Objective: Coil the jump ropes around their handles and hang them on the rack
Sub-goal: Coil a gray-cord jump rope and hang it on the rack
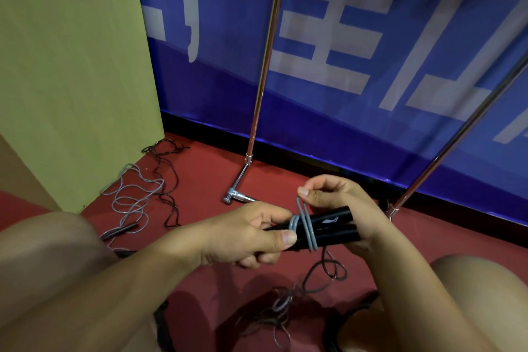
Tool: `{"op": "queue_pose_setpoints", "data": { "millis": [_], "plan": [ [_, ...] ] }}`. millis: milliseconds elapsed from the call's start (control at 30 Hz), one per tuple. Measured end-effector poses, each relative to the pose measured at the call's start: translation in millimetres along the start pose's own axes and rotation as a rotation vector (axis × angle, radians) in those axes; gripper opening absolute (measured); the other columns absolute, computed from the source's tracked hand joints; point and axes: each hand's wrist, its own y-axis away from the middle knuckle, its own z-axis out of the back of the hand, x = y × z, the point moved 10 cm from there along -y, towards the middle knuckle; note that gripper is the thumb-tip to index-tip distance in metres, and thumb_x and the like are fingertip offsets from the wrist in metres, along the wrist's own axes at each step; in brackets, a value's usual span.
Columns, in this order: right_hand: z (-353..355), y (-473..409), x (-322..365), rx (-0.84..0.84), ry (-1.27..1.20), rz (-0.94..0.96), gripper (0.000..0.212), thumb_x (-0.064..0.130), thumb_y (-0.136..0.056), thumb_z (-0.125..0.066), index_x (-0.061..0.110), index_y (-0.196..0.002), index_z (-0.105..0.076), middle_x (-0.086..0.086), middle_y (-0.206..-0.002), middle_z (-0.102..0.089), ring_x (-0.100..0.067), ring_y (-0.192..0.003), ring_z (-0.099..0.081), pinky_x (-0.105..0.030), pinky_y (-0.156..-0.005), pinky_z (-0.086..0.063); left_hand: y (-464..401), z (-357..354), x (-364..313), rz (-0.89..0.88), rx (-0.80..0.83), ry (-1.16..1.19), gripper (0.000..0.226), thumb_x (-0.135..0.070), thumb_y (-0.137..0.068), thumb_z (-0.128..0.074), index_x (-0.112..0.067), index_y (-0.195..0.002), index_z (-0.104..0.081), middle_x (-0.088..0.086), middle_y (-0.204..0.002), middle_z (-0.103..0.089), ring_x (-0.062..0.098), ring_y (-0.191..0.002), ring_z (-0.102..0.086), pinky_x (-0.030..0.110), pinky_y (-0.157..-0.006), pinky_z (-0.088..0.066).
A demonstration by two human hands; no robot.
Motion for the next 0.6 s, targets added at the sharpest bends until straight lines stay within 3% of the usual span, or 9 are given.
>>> {"op": "queue_pose_setpoints", "data": {
  "millis": [67,133,233,300,400,500,600],
  "plan": [
    [1,0,-1,-0.025,0.047,0.028,0.016,0.017,-0.075,-0.079,0.011,-0.077,-0.064,-0.007,-0.064,-0.055,-0.016,-0.054,-0.046,-0.024,-0.053,-0.034,0,5,-5,-0.033,-0.05,0.083,0.033,-0.025,-0.096,-0.054,-0.005,-0.121,-0.059,-0.006,-0.065,-0.038,0.005,-0.052,-0.035,0.014,-0.041,-0.027],
    [-2,0,1,-0.044,0.147,0.054,0.009,0.009,-0.089,-0.066,0.006,-0.081,-0.065,-0.009,-0.064,-0.051,-0.015,-0.052,-0.04,-0.025,-0.052,-0.025,1,14,-9,-0.05,-0.118,0.132,0.042,-0.03,-0.094,-0.053,-0.001,-0.124,-0.056,-0.006,-0.062,-0.041,0.003,-0.044,-0.033,0.015,-0.038,-0.024],
    [-7,0,-7,-0.05,0.164,-0.029,0.022,0.001,-0.095,-0.049,0.008,-0.077,-0.059,-0.004,-0.061,-0.042,-0.009,-0.043,-0.031,-0.019,-0.043,-0.02,4,33,-11,-0.058,-0.279,0.179,0.041,-0.036,-0.091,-0.053,-0.004,-0.117,-0.057,-0.003,-0.06,-0.043,0.004,-0.039,-0.03,0.016,-0.037,-0.021],
    [-11,0,-14,-0.026,0.097,-0.105,0.029,0.009,-0.1,-0.045,0.017,-0.074,-0.054,-0.002,-0.061,-0.042,-0.008,-0.042,-0.029,-0.018,-0.04,-0.02,5,43,-10,-0.065,-0.366,0.208,0.04,-0.034,-0.096,-0.053,0.0,-0.116,-0.054,-0.001,-0.059,-0.044,0.005,-0.038,-0.03,0.015,-0.036,-0.022],
    [-10,-1,-20,-0.03,0.107,-0.152,0.023,0.015,-0.102,-0.044,0.017,-0.082,-0.055,-0.001,-0.06,-0.045,-0.01,-0.043,-0.033,-0.021,-0.043,-0.027,7,52,-9,-0.062,-0.465,0.225,0.022,-0.028,-0.103,-0.046,-0.008,-0.109,-0.053,-0.001,-0.057,-0.045,0.005,-0.037,-0.031,0.015,-0.036,-0.022],
    [-6,-2,-24,-0.062,0.148,-0.167,0.023,0.026,-0.103,-0.047,0.015,-0.086,-0.056,0.001,-0.057,-0.047,-0.011,-0.046,-0.036,-0.024,-0.051,-0.035,9,61,-8,-0.06,-0.553,0.239,0.021,-0.029,-0.103,-0.045,-0.011,-0.098,-0.054,-0.001,-0.057,-0.045,0.006,-0.037,-0.031,0.015,-0.036,-0.022],
    [-9,1,-30,-0.035,0.155,-0.203,0.022,0.034,-0.103,-0.048,0.015,-0.092,-0.055,0.002,-0.056,-0.046,-0.011,-0.046,-0.035,-0.025,-0.049,-0.033,13,73,-9,-0.067,-0.657,0.237,0.023,-0.03,-0.104,-0.045,-0.013,-0.092,-0.056,0.0,-0.057,-0.044,0.007,-0.038,-0.031,0.016,-0.036,-0.023]
  ]
}}
